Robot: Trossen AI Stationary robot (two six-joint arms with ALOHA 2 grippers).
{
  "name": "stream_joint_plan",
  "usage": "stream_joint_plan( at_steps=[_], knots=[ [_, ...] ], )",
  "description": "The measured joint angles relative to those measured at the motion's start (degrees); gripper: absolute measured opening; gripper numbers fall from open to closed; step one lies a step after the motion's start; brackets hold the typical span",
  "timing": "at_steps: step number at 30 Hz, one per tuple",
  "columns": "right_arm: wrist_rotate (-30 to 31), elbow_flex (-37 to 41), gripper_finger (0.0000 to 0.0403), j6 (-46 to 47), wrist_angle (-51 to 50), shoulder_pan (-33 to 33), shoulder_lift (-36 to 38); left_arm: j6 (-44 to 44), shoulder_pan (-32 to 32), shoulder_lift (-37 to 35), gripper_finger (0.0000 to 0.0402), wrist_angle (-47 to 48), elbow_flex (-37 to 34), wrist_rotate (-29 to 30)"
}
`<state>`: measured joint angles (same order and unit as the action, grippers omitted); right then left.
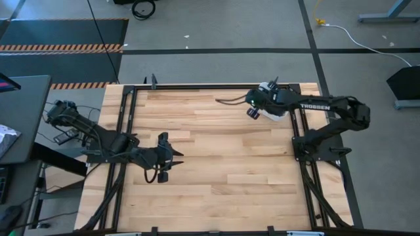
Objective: Pick and place USB-C Cables
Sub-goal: Put the white charger cable into the white bin
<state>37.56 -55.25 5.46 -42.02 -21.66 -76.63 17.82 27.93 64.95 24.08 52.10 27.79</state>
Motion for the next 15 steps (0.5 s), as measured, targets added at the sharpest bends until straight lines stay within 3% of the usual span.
stream_joint_plan(
  at_steps=[15],
  knots=[
    [-6.29,-0.06,0.0048,-0.55,-5.28,-15.71,-7.3,-0.22,0.01,0.02,0.013,0.1,0.0,0.07]
  ],
)
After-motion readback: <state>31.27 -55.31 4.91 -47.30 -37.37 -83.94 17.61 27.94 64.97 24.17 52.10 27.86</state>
